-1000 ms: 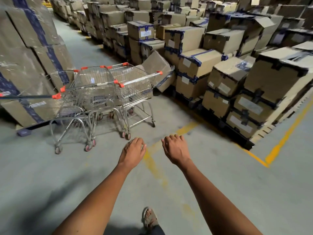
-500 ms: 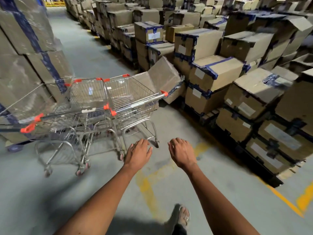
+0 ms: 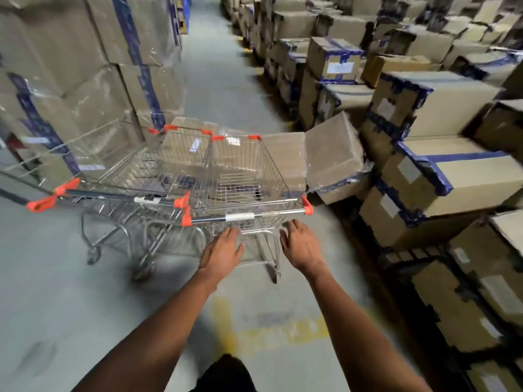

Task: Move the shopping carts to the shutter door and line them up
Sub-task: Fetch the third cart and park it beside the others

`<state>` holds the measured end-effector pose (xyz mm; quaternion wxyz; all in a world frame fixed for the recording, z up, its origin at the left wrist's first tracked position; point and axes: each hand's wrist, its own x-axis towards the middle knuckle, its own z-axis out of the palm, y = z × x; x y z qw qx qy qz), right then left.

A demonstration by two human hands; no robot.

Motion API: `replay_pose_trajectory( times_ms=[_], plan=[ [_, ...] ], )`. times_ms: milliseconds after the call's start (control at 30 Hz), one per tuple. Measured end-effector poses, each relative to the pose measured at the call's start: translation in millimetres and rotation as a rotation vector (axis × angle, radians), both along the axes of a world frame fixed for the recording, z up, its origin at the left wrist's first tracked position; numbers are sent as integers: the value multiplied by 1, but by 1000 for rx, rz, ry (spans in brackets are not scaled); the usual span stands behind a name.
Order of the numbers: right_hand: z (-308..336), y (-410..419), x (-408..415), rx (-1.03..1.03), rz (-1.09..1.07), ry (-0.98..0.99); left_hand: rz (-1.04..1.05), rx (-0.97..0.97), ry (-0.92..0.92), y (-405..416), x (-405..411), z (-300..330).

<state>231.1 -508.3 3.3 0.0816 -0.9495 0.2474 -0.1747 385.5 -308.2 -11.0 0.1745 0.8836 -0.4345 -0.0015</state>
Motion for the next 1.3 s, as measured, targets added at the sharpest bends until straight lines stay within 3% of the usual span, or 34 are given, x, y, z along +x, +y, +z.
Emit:
replay_pose_trajectory(
  times_ms=[133, 367, 567, 800, 1300],
  plan=[
    [-8, -41, 51, -24, 87, 64, 56, -13, 64, -38, 28, -5],
    [-21, -74, 104, -47, 135, 178, 104, 151, 51, -86, 78, -13],
    [-42, -93, 128, -77, 130, 294, 29, 240, 72, -99, 110, -33],
    [-54, -96, 131, -172, 62, 316, 60, 294, 61, -109, 115, -42],
    [-59, -103, 87, -104, 73, 388, 64, 298, 27, -112, 68, -53]
  ],
)
